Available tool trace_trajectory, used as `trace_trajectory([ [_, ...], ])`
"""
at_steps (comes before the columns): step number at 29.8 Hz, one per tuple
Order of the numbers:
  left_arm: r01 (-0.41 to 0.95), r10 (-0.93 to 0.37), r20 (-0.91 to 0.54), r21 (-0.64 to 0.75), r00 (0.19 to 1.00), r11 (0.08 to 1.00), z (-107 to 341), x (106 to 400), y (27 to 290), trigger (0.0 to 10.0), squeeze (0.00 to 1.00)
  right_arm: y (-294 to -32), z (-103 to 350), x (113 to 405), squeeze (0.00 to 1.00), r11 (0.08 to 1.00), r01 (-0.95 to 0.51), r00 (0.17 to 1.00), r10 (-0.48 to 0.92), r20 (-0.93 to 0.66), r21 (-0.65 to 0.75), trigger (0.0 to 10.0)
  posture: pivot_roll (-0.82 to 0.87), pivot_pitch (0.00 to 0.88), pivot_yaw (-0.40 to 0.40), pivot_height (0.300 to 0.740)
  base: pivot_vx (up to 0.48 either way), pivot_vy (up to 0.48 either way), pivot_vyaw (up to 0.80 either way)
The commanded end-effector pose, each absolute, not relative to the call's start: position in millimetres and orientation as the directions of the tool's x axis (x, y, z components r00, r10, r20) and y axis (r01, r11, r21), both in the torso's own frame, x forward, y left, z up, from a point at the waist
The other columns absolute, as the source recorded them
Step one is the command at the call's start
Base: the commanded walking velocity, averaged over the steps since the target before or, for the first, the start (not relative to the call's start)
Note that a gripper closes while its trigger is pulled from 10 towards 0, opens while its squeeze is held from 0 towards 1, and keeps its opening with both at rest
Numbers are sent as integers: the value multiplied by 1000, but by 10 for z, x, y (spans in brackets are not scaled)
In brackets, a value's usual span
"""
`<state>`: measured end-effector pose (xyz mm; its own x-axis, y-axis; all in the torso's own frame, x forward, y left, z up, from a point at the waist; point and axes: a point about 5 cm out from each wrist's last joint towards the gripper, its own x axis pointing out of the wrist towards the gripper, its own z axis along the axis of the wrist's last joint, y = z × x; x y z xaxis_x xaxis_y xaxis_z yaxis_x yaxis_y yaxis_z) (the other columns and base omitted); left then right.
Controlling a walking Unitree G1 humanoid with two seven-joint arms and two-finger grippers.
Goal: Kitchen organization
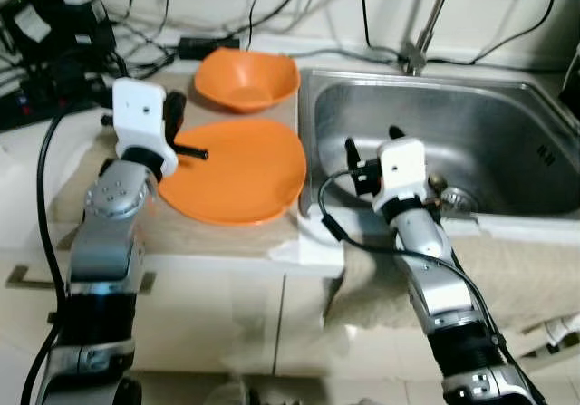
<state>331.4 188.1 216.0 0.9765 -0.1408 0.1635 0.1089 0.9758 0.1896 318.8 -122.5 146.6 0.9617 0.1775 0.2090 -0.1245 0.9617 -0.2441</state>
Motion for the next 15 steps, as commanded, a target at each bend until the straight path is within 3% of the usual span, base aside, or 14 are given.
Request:
trace_trajectory([
  [1,131,-166,156,212,974,968,2193,3342,1815,10000,0,-1267,1446,3185,0,965,-110,966,160,204,-238,10000,61,0,-2,732,0,0,0],
  [15,227,-251,50,279,967,933,2145,3370,1790,10000,0,-1265,1447,3182,0,965,-114,965,164,205,-236,10000,66,0,-2,732,0,0,0],
])
